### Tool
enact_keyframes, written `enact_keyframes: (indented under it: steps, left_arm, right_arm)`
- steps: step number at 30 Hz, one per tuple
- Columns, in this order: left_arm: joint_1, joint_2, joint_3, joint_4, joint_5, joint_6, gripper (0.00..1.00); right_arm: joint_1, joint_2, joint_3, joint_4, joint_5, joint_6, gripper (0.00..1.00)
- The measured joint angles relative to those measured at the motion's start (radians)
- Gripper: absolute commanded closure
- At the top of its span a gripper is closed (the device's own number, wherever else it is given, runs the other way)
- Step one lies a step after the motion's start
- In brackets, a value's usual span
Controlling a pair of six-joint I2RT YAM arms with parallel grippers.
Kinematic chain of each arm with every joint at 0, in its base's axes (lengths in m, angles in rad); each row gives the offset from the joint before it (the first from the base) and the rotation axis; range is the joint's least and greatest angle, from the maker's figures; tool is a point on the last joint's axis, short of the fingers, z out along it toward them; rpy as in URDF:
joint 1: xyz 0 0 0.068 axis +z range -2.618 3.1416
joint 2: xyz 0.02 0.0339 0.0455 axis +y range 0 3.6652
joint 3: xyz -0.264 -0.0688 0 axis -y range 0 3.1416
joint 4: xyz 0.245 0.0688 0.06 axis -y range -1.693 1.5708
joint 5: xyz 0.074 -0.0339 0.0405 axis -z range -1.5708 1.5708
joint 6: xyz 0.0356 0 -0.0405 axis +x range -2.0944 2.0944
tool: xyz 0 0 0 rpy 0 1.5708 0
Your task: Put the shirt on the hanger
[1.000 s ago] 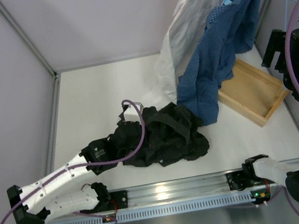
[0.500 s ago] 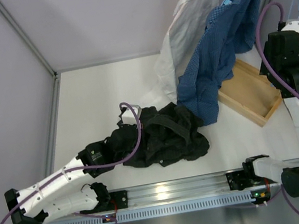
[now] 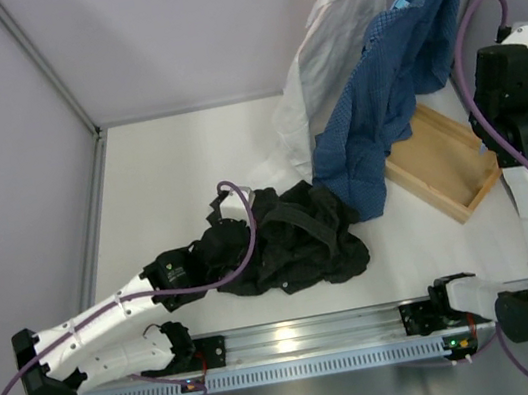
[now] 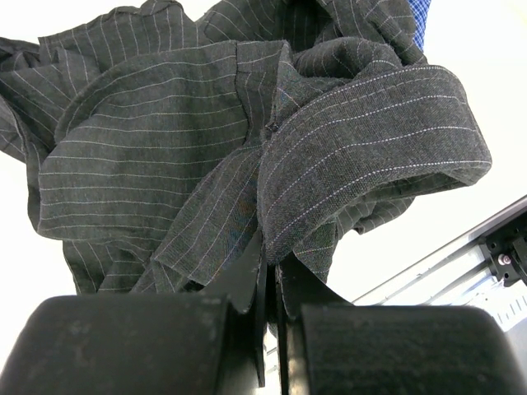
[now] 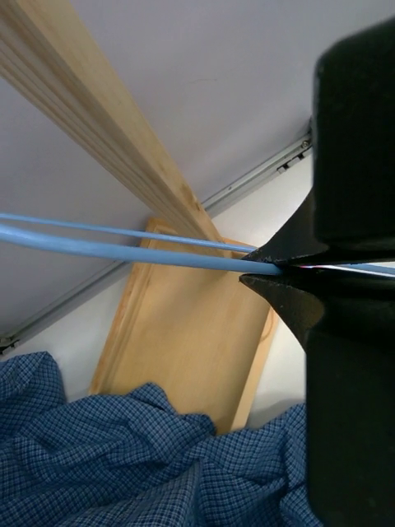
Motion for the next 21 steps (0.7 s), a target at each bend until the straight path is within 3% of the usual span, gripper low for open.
enact_keyframes:
  steps: [13,21]
  left_arm:
    - [0.0,0.002,-0.003,0.0,0.002,-0.001,1.0]
    - [0.0,0.008,-0.003,0.0,0.0,-0.003,1.0]
  right_arm:
    - [0.0,-0.098,-0.021,0.056,-0.067,-0.01,1.0]
    - [0.0,-0.159,-0.042,0.147,-0.185,-0.088,1.0]
